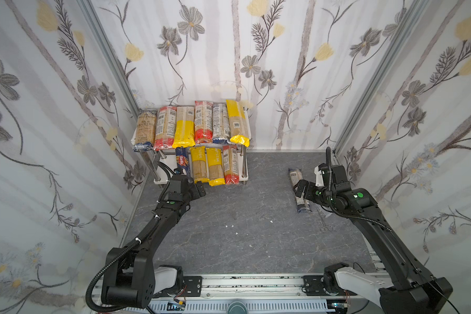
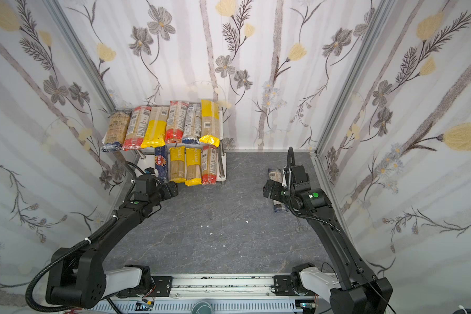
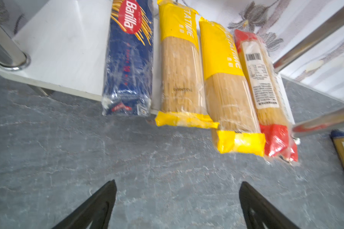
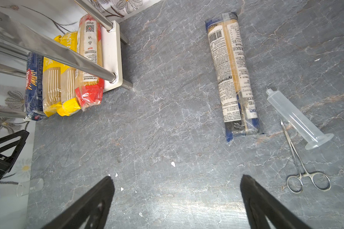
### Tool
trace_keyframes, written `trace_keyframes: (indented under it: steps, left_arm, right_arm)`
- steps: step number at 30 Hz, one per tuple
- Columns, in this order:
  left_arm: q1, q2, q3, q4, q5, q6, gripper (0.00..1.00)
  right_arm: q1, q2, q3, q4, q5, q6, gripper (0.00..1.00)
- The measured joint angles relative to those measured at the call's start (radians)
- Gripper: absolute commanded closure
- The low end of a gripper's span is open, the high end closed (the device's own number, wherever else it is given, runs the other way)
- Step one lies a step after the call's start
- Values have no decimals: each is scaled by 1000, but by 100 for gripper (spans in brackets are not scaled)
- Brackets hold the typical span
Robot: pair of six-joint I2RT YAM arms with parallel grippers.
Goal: Arrange pasta packages on shelves
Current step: Place the pasta bag on the shelf, then move the pasta bag to the center of the table.
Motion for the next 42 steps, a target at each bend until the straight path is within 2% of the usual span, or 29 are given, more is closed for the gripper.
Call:
trace_keyframes:
  steps: [3, 7, 13, 22, 28, 36, 42]
  left_arm:
    - [-80, -67, -39, -24, -25, -59, 1]
    - [-235, -95, -56, -53, -45, -137, 0]
    - [-445, -13, 7, -74, -108, -226, 0]
    - [-647, 350, 298, -71, -183, -257, 0]
    - [-737, 586, 524, -76, -195, -283, 0]
    - [-843, 852, 832, -79, -193, -309, 0]
    - [-895, 985, 957, -112, -213, -332, 0]
  right_arm:
    - [2, -45, -39, -20, 0, 1, 0]
    - [5, -107, -84, -31, 4, 8, 0]
    - [5, -177, -110, -67, 29, 19, 0]
    - [-1, -285, -148, -117, 79, 27, 0]
    - [-34, -334, -158, -161, 118, 27, 0]
    - [-130, -370, -169, -195, 153, 26, 0]
    - [-192, -388, -167, -200, 156, -5, 0]
